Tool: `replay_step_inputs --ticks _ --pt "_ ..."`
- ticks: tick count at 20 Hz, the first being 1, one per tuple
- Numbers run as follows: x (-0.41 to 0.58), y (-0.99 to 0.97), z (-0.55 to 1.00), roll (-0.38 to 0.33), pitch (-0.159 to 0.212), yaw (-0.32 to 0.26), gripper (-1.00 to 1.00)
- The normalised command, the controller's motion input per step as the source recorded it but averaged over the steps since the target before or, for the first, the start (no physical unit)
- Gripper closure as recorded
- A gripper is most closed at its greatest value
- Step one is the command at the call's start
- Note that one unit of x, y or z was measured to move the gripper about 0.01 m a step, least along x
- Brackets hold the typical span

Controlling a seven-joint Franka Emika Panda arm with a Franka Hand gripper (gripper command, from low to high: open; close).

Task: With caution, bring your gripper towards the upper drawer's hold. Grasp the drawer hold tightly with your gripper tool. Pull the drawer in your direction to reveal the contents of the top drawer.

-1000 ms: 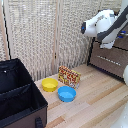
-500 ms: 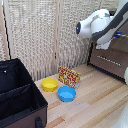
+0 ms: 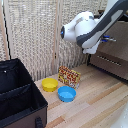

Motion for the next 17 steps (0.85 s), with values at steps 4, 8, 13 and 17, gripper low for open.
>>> replay_step_inputs --ticks 4,8,13,17 --pt "0.111 0.15 0.01 -0.002 0.000 0.017 -1.00" --pt "0.065 0.00 0.24 0.006 0.000 0.000 -1.00" --pt "0.005 -0.02 0.48 0.011 0.000 -0.032 -1.00" --pt "0.094 -0.01 0.42 0.032 0.017 -0.070 -1.00"
